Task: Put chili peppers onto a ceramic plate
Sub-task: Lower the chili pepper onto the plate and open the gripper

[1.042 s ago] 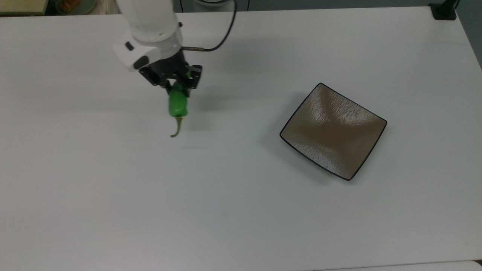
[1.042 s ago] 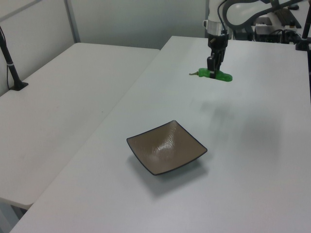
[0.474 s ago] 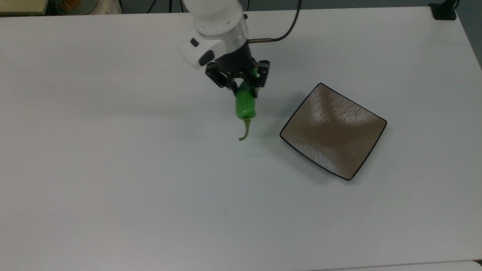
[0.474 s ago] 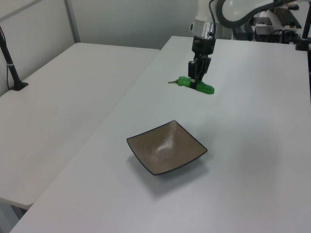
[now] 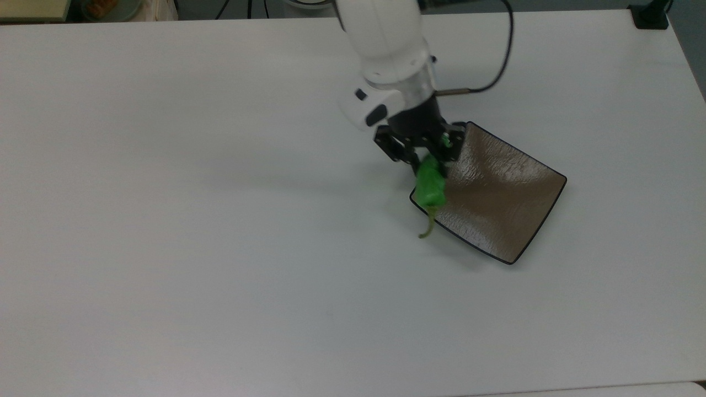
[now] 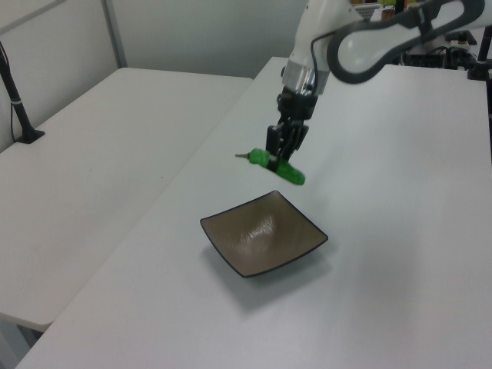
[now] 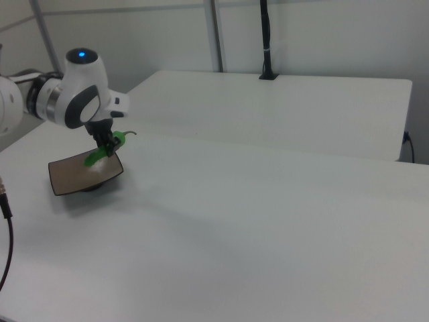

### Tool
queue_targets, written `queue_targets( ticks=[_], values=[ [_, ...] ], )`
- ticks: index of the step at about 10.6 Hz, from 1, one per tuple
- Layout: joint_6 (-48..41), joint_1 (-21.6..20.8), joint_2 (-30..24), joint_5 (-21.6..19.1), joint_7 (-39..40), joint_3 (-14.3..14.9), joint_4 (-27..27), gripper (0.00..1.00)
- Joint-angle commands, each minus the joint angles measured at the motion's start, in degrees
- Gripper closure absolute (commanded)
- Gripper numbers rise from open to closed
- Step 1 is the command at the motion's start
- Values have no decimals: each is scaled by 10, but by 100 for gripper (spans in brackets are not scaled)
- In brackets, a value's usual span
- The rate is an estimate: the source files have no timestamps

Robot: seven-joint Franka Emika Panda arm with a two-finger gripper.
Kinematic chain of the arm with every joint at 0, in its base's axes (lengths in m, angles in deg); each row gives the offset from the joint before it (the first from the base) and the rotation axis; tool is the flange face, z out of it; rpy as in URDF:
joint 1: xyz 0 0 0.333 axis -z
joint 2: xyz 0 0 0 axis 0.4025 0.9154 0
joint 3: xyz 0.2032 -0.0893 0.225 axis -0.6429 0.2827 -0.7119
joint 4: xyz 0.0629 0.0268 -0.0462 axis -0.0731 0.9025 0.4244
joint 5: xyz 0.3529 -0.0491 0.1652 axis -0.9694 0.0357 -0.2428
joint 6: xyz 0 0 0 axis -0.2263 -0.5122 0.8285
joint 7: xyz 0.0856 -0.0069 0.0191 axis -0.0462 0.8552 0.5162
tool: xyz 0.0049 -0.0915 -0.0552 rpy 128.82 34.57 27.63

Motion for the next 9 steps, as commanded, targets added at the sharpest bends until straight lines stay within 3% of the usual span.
queue_targets(
  ticks=[1,3,4,6,7,9],
  values=[
    [68,-27,52,-1,-62,-21,-20,87],
    [96,-46,82,4,-62,-31,-31,86],
    [108,-52,85,10,-62,-31,-31,70],
    [113,-55,86,22,-63,-31,-31,15],
    [113,-55,86,22,-61,-32,-31,0],
    [112,-55,86,22,-60,-32,-31,0]
  ],
)
